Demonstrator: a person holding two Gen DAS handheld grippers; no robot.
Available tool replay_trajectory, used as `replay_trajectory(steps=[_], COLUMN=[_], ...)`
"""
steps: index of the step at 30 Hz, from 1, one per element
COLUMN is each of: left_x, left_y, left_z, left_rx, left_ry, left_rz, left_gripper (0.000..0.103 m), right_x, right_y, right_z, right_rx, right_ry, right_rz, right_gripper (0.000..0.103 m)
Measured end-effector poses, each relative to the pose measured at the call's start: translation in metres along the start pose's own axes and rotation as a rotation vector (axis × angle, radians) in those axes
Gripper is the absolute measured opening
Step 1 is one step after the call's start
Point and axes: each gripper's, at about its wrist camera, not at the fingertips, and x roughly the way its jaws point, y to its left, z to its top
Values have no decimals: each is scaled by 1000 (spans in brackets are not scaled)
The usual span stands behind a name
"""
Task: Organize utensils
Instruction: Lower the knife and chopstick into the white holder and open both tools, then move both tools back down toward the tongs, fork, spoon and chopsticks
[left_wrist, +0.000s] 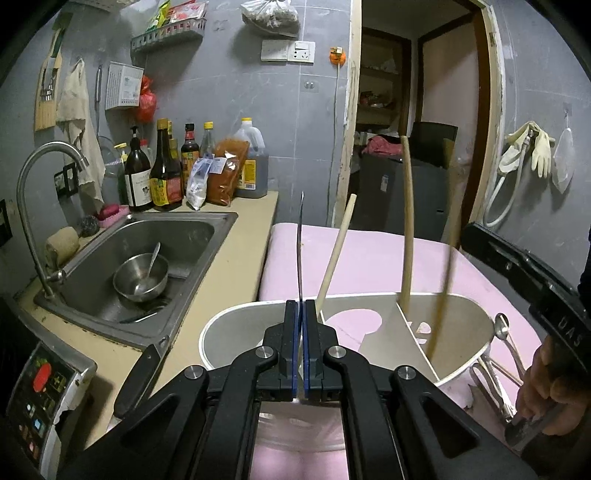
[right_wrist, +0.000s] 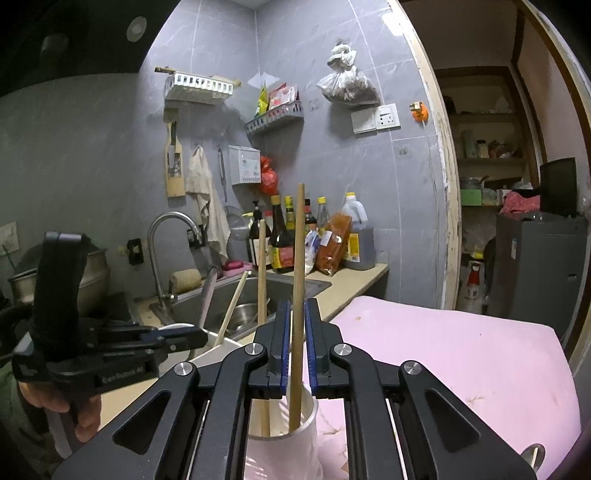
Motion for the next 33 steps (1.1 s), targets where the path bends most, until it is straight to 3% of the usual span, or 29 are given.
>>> replay_trajectory(steps=[3, 6, 10, 12, 15, 17, 19, 21, 25, 27, 33], left_x=[-7, -16, -29, -37, -47, -53, -58, -60, -64, -66, -61], left_y=[-2, -3, -9, -14, -27, -37, -48, -57, -76, -88, -124], left_z=[2, 4, 10, 14, 20, 22, 23, 23, 20, 17, 9], left_rx=[-10, -27, -50, -59, -56, -59, -65, -71, -87, -88, -43], left_ry=[-18, -47, -103, -135, -175, -209, -240, -262, -295, -307, -262], left_rz=[-4, -17, -35, -50, -64, -78, -84, -96, -122, -139, -198], left_gripper=[1, 4, 29, 32, 41, 58, 68, 77, 95, 98, 98], right_x=[-4, -11, -26, -37, -54, -65, -81, -96, -123, -139, -172], right_y=[-1, 0, -3, -7, -13, -18, -25, -32, -44, -53, -73], right_z=[0, 2, 6, 9, 13, 16, 18, 19, 19, 16, 6], right_rx=[10, 6, 9, 11, 8, 5, -2, -8, -8, 1, 7], right_ry=[-8, -21, -52, -77, -111, -131, -159, -184, -220, -237, -227], right_rz=[5, -1, -24, -48, -85, -111, -154, -190, -264, -298, -375], right_gripper=[22, 22, 31, 42, 49, 52, 61, 78, 94, 103, 103])
